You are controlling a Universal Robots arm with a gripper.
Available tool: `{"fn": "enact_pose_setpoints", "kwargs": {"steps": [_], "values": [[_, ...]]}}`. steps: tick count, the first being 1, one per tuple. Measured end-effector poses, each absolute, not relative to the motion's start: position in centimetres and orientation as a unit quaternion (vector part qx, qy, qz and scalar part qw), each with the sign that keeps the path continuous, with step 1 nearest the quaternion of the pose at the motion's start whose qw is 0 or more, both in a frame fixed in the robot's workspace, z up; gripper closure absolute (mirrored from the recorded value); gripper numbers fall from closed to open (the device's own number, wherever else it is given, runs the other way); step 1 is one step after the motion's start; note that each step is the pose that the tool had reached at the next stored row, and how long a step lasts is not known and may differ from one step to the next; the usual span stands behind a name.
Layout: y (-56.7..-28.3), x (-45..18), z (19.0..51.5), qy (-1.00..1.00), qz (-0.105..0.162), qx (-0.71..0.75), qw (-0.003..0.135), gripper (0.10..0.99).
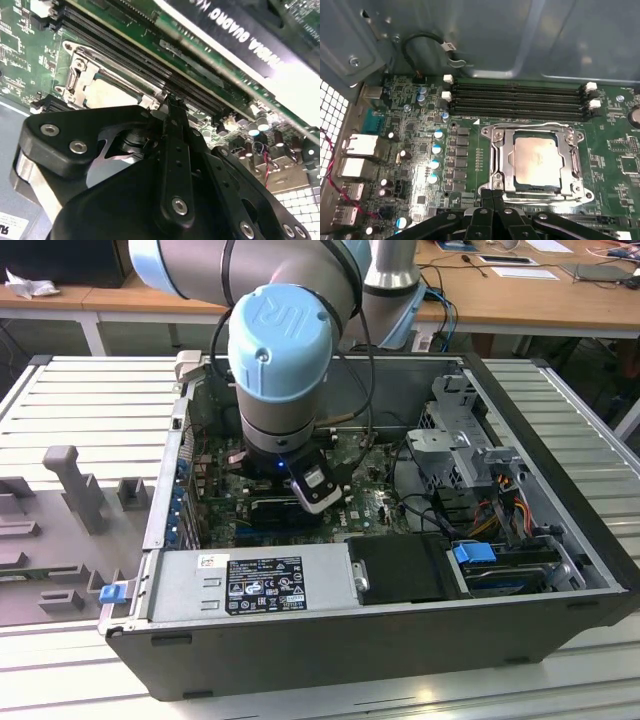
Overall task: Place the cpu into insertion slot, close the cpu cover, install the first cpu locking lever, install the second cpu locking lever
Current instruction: 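Install the second cpu locking lever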
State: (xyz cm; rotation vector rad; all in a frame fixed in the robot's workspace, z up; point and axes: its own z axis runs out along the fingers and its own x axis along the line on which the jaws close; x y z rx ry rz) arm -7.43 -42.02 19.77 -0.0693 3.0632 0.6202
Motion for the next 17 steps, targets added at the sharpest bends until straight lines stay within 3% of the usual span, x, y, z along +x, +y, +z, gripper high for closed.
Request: {"fn": "enact_pose_setpoints", "kwargs": {"steps": [17], "values": [[-41.44,-7.80,19.14,0.980,0.198,-0.022,0.008,0.980]]}}
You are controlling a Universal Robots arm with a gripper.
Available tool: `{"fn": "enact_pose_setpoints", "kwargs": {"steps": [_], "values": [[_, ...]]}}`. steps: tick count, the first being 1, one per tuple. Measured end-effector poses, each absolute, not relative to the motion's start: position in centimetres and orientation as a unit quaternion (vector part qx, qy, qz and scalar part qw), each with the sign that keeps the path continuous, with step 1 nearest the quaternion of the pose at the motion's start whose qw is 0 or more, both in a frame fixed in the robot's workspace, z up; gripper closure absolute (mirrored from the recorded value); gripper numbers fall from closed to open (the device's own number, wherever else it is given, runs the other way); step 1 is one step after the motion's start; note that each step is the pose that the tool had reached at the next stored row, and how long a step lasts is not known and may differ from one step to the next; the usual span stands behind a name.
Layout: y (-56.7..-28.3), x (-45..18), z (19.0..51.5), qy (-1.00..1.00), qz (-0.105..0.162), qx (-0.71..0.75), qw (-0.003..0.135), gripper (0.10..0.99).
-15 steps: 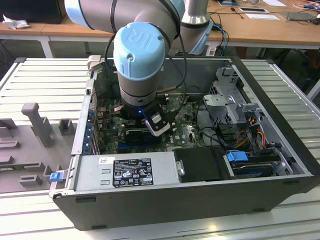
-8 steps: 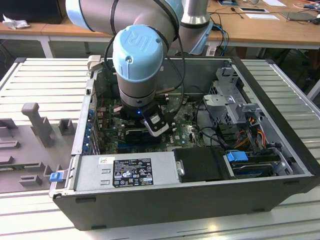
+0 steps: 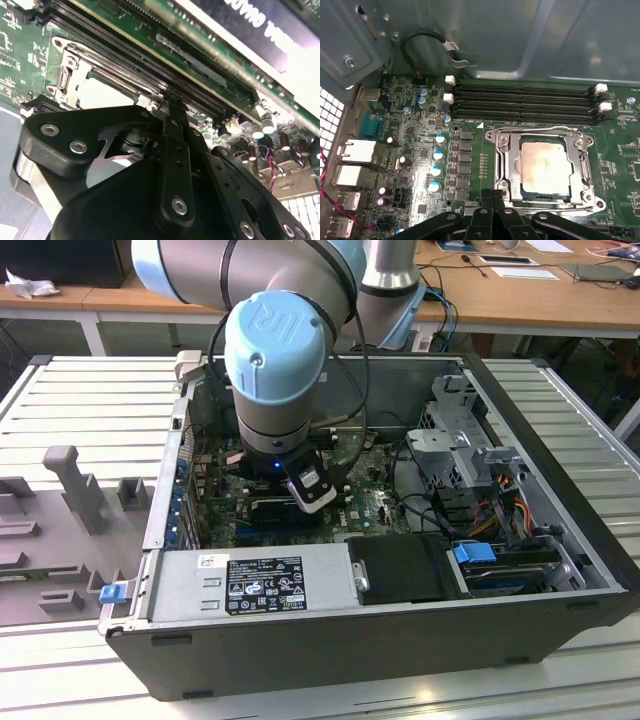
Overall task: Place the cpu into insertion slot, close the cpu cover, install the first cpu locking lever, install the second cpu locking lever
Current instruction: 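Install the second cpu locking lever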
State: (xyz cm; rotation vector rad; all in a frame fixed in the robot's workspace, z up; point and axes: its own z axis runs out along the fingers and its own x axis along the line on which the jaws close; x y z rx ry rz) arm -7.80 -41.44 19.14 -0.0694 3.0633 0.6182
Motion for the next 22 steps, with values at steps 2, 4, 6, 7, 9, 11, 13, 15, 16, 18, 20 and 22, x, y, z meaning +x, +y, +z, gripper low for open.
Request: {"fn": "enact_pose_setpoints", "kwargs": {"steps": [2,4,6,7,9,11,13,15,16,18,20,22], "values": [[-41.5,-7.8,19.3,0.980,0.197,-0.022,0.008,0.980],[-41.5,-7.9,19.4,0.980,0.197,-0.022,0.008,0.980],[-41.4,-7.9,19.4,0.980,0.197,-0.022,0.008,0.980],[-41.3,-7.9,19.4,0.980,0.197,-0.022,0.008,0.980],[-41.3,-7.9,19.4,0.980,0.197,-0.022,0.008,0.980],[-41.2,-8.0,19.3,0.980,0.197,-0.022,0.008,0.980],[-41.2,-8.0,19.2,0.980,0.197,-0.022,0.008,0.980],[-41.2,-8.0,19.0,0.980,0.197,-0.022,0.008,0.980],[-41.2,-8.0,19.0,0.980,0.197,-0.022,0.008,0.980],[-41.2,-8.0,19.2,0.980,0.197,-0.022,0.008,0.980],[-41.2,-8.0,19.6,0.980,0.197,-0.022,0.008,0.980],[-41.2,-8.0,20.1,0.980,0.197,-0.022,0.008,0.980]]}}
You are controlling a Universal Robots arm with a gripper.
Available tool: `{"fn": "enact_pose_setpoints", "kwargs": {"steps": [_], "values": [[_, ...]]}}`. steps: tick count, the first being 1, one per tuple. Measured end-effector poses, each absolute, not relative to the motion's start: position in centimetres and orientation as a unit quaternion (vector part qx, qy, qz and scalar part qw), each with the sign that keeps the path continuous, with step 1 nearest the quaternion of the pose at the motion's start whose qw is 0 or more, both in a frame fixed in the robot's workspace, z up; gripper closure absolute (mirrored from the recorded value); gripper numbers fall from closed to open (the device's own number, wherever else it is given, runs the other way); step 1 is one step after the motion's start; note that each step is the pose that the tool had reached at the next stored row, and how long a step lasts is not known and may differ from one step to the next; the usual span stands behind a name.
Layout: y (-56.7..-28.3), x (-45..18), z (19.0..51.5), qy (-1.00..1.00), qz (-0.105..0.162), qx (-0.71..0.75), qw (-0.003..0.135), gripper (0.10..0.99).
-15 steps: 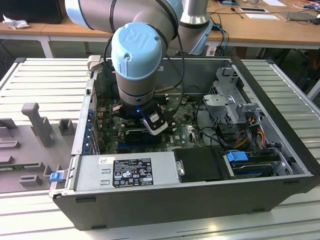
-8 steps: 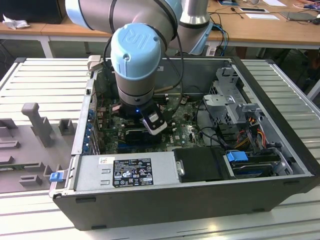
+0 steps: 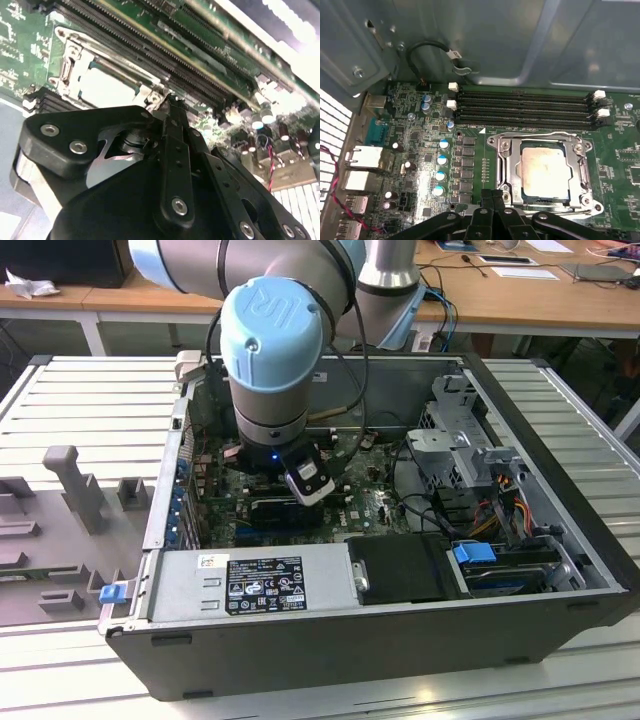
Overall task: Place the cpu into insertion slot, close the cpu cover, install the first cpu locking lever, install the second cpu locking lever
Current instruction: 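Install the second cpu locking lever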
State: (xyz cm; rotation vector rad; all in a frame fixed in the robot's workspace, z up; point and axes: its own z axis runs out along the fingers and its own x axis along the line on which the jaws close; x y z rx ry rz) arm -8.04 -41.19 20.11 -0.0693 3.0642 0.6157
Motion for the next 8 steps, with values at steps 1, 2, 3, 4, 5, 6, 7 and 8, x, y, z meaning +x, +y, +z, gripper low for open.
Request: {"fn": "enact_pose_setpoints", "kwargs": {"steps": [1,2,3,4,5,6,7,8], "values": [[-41.2,-8.0,20.3,0.980,0.197,-0.022,0.008,0.980],[-41.2,-8.0,20.6,0.980,0.197,-0.022,0.008,0.980],[-41.2,-8.0,20.9,0.980,0.197,-0.022,0.008,0.980],[-41.2,-8.0,21.2,0.980,0.197,-0.022,0.008,0.980],[-41.2,-8.0,21.3,0.980,0.197,-0.022,0.008,0.980],[-41.2,-8.0,21.4,0.980,0.197,-0.022,0.008,0.980],[-41.2,-8.0,21.6,0.980,0.197,-0.022,0.008,0.980],[-41.2,-8.0,21.7,0.980,0.197,-0.022,0.008,0.980]]}}
